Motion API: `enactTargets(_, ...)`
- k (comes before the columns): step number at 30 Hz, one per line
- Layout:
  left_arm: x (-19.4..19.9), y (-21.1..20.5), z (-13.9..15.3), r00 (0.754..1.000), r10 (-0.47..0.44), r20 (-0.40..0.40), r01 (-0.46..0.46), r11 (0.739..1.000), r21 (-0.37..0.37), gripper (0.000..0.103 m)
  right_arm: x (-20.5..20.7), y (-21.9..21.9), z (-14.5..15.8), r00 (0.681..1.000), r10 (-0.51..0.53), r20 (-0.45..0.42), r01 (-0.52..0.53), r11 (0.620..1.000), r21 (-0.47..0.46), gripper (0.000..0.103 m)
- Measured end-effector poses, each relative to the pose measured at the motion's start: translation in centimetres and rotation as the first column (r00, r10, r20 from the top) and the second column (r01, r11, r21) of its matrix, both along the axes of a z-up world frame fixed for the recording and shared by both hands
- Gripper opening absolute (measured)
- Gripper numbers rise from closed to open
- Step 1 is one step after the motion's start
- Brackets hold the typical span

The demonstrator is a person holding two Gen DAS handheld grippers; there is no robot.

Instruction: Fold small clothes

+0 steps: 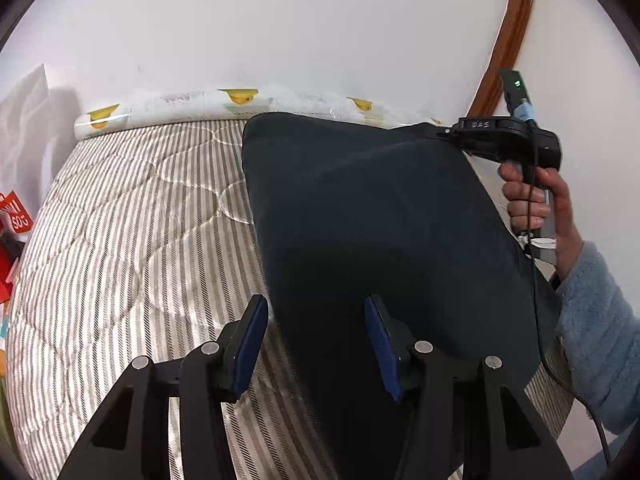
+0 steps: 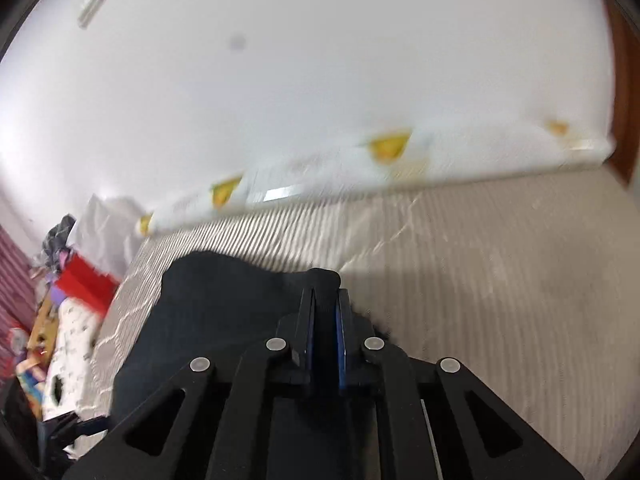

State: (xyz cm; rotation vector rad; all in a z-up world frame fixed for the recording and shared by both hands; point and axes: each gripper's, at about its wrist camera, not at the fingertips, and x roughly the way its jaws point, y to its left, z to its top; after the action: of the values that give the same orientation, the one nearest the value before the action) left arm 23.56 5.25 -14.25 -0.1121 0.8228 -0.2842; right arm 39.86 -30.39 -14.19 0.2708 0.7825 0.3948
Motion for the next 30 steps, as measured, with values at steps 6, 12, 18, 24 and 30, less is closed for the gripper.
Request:
enactTargets(6, -0.6, -0.2, 0.1, 0.999, 0.028, -0.021, -0.027, 0.999, 0.023, 0.048, 0.2, 0.5, -0.9, 0.996, -0.03, -0.086, 0.023, 0.996, -0.081, 0.019)
enactTargets(12, -2.4, -0.7, 0.4, 0.999, 0.042, -0.022, -0.041, 0.998, 0.045, 0.05, -6.2, -0.4, 0.5, 0.999, 0.002, -0.053, -0.008, 0.993, -0.118, 0.039)
enactTargets(18, -4.1, -0.8, 0.2, 0.996, 0.075, -0.039, -0.074, 0.997, 0.031, 0.051, -10.7, -1.2, -3.1, 0.995, -0.012, -0.096, -0.01, 0.974, -0.224, 0.027)
enactTargets(24, -5.7, -1.5, 1.0, 0.992, 0.124, -0.039, -0.121, 0.991, 0.065, 0.051, -15.1, -3.5, -3.6, 0.988, -0.118, -0.102, 0.087, 0.96, -0.266, 0.005)
enactTargets(30, -7.9, -3.2, 2.8, 0.991, 0.131, 0.001, -0.131, 0.99, 0.06, 0.053, -21.3, -2.9, -1.5, 0.995, -0.096, -0.021, 0.09, 0.973, -0.211, 0.033)
